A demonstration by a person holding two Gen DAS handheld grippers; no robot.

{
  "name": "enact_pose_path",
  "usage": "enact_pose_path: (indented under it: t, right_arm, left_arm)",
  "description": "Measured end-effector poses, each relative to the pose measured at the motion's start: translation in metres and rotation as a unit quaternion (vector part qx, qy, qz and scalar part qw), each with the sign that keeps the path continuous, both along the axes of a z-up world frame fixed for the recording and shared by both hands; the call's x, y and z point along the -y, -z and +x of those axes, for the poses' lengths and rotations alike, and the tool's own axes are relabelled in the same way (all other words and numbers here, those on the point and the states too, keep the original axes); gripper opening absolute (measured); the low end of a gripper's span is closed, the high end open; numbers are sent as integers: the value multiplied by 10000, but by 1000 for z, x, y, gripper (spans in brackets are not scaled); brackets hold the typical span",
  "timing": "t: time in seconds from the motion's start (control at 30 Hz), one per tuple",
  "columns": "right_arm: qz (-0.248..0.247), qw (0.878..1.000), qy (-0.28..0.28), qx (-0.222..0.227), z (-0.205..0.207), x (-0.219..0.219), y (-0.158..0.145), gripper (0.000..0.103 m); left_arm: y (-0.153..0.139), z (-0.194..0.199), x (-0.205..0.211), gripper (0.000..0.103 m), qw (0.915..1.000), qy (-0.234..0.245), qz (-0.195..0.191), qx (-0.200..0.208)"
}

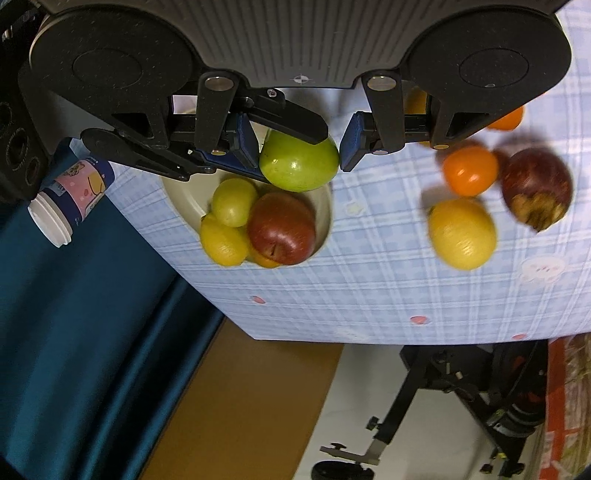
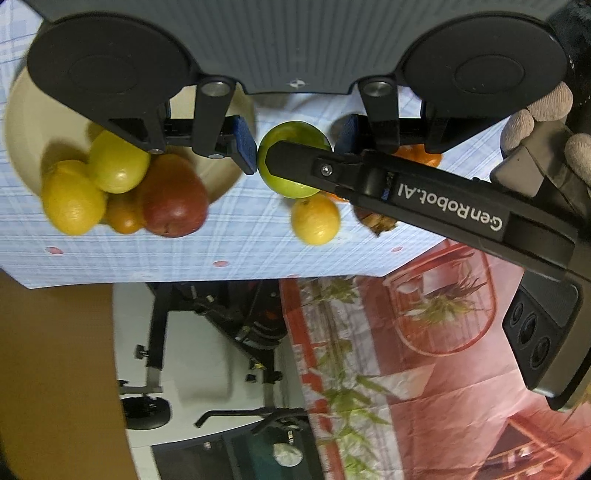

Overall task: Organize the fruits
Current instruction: 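Carry the green apple onto the beige plate with the left gripper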

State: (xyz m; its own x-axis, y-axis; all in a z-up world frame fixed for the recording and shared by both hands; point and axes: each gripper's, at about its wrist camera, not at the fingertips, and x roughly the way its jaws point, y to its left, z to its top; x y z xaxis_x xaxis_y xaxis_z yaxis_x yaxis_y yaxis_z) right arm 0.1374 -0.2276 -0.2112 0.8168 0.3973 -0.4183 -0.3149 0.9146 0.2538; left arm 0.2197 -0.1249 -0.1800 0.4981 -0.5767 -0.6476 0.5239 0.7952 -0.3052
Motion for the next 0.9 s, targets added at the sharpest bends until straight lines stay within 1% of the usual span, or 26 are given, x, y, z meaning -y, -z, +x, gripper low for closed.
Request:
enact_pose_path:
  t: [0.23,0.4,0.6,0.9]
  right_arm:
    - [142,9989,454,20,0,22,1,49]
    - [191,9977,650,-46,5,30,4,49]
    - [102,9970,760,-117,7,34,9,48]
    - [-23,9967,769,-258,15,30,16,49]
  left_arm:
    - [-1,11,30,51,9996,242,104,87]
    - [5,18,46,51,9992,327,235,75]
    - [13,23,53,51,9989,353,295,15]
    - [20,27,57,51,9984,354,434,-60]
